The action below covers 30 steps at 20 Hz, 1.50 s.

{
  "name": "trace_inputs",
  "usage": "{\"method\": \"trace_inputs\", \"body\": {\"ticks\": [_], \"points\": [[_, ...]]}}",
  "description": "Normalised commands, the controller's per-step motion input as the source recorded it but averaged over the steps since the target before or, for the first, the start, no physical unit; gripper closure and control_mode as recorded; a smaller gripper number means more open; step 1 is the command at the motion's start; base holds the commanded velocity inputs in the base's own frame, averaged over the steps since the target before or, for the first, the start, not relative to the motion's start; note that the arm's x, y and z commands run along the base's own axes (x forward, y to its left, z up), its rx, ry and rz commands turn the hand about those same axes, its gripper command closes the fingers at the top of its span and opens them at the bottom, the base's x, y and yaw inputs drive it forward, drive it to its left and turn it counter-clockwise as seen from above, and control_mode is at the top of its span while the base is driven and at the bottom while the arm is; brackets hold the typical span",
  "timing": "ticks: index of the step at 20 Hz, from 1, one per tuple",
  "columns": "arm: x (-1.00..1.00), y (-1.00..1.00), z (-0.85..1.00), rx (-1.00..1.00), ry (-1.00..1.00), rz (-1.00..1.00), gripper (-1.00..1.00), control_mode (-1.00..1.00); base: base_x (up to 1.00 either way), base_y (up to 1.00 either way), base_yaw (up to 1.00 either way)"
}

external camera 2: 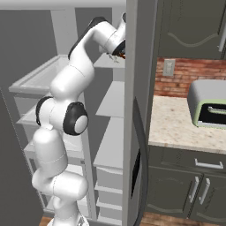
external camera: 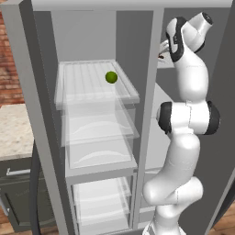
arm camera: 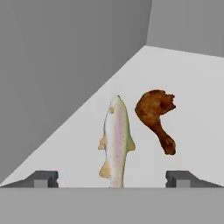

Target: There's a fish in the fridge that needs to be moved to the freezer for freezing. Pick up the fish from the fridge, place it on any shelf in the freezer, and close the fridge and freezer doors when done.

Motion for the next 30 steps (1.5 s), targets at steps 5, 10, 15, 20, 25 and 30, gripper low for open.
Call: {"method": "trace_inputs", "body": {"ticks": [5, 10, 15, 20, 25, 30], "points": [[-0.88, 0.19, -0.1, 0.0, 0.0, 0.0, -1.0, -1.0, 0.0, 0.0, 0.0], [-0.99, 0.56, -0.15, 0.0, -0.03, 0.0, -1.0, -1.0, 0.0, 0.0, 0.0], [-1.0, 0.54, -0.16, 0.0, -0.04, -0.01, -1.0, -1.0, 0.0, 0.0, 0.0], [-1.0, 0.38, -0.04, 0.0, 0.02, -0.06, -1.0, -1.0, 0.0, 0.0, 0.0], [-0.95, 0.41, 0.0, -0.05, 0.12, -0.11, -1.0, -1.0, 0.0, 0.0, 0.0], [-0.63, 0.31, -0.05, -0.11, 0.09, -0.07, -1.0, -1.0, 0.0, 0.0, 0.0]]}}
